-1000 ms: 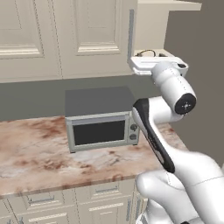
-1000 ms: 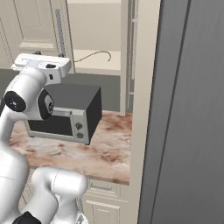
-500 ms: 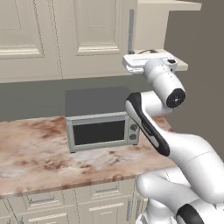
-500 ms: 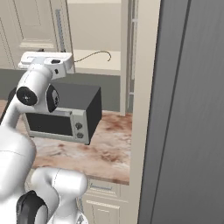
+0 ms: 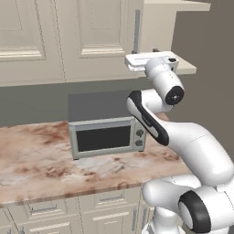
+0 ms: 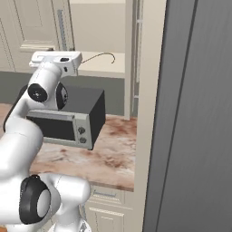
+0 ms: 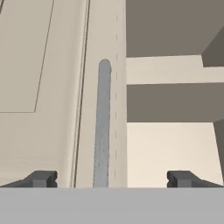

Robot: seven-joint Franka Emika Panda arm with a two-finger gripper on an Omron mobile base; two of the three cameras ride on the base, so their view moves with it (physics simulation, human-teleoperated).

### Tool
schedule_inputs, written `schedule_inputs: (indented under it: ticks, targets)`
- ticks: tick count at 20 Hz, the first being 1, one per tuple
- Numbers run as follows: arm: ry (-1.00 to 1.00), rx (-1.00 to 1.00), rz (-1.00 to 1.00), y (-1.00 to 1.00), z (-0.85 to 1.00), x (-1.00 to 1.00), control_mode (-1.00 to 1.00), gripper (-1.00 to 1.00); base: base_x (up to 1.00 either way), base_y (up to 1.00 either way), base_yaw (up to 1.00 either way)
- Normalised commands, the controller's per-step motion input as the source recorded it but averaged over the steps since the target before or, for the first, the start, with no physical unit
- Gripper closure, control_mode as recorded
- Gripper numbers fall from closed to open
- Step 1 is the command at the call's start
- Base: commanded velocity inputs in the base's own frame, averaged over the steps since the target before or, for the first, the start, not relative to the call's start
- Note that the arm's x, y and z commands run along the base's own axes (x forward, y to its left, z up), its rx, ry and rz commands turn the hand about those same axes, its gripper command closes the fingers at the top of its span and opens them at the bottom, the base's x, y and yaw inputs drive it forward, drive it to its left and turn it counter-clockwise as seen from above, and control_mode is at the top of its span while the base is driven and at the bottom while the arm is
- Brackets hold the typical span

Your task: Open the cabinet and move the ladle to the pot. Then close the cabinet.

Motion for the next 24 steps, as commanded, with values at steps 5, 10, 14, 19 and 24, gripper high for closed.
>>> schedule_inputs:
  ticks: [5, 10, 14, 19, 24]
  targets:
    - [0.00, 0.00, 0.00, 0.07, 0.00, 0.19, -1.00, -1.00, 0.00, 0.00, 0.00]
    - [0.00, 0.00, 0.00, 0.00, 0.00, 0.24, -1.00, -1.00, 0.00, 0.00, 0.00]
    - [0.00, 0.00, 0.00, 0.01, 0.00, 0.36, -1.00, -1.00, 0.00, 0.00, 0.00]
    - [0.00, 0.00, 0.00, 0.01, 0.00, 0.36, -1.00, -1.00, 0.00, 0.00, 0.00]
    - [0.00, 0.00, 0.00, 0.03, 0.00, 0.38, -1.00, -1.00, 0.00, 0.00, 0.00]
